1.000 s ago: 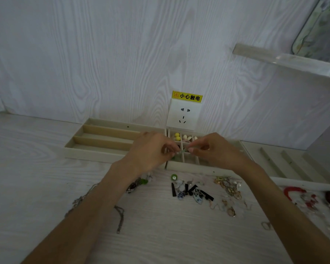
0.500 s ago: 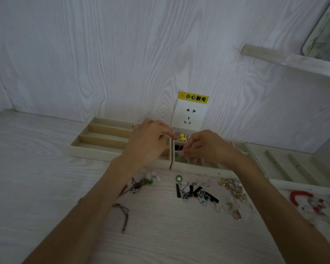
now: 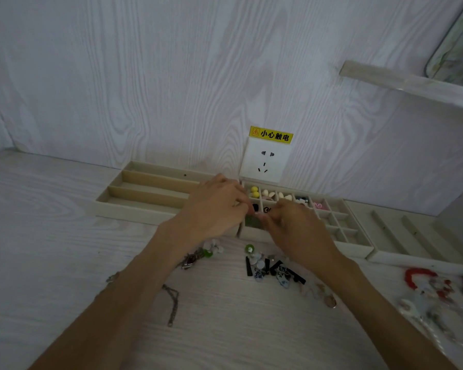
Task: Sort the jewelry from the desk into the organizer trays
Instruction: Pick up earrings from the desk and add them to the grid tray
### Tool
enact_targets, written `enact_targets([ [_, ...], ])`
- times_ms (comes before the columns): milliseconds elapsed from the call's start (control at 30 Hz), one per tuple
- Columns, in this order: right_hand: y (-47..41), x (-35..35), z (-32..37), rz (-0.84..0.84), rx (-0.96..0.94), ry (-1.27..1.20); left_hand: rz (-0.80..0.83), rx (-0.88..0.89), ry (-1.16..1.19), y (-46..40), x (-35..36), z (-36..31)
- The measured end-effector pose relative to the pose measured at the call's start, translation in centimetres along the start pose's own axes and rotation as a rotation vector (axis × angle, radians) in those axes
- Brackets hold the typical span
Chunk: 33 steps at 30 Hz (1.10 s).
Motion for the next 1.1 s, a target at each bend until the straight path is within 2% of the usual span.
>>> enact_targets([
  [100, 0.0, -1.9, -1.4, -0.001, -0.003, -0.192, -0.023, 0.008, 0.027, 0.0, -0.6, 0.3],
  [167, 0.2, -2.3, -1.5, 0.079, -0.009, -0.223, -0.023, 0.037, 0.024, 0.1, -0.8, 0.1],
  [233, 0.6, -2.0, -1.3, 0.164, 0.018, -0.199, 0.013, 0.067, -0.032, 0.2, -0.6, -0.3],
  [400, 1.2, -1.1, -0.4, 0.199, 0.023, -0.103, 0.054, 0.067, -0.157, 0.2, 0.2, 0.0],
  [500, 0.9, -0.7, -0.6, 0.186, 0.007, -0.074, 0.041, 0.061, -0.161, 0.2, 0.2, 0.0],
  [667, 0.6, -0.6, 0.4, 0.117, -0.091, 0.139, 0.099, 0.062, -0.165, 0.1, 0.7, -0.4],
  [833, -0.1, -3.1, -0.9, 0.051, -0.020, -0.036, 0.009, 0.063, -0.073, 0.1, -0.2, -0.4],
  [1000, -0.3, -0.9, -0.3, 0.240, -0.052, 0.032, 0.091, 0.067, -0.160, 0.1, 0.9, -0.1],
  [1100, -0.3, -1.4, -0.4, 0.230, 0.001, -0.069, 0.068, 0.073, -0.154, 0.0, 0.7, 0.0],
])
Point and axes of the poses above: each hand's wrist, its own y-axis away from the middle knuckle, its own x-axis out of the palm, z = x × y, the point moved 5 cm from there along -y, towards the middle knuckle, and after that the axes turned 6 degrees about z, right-handed, at the moved point
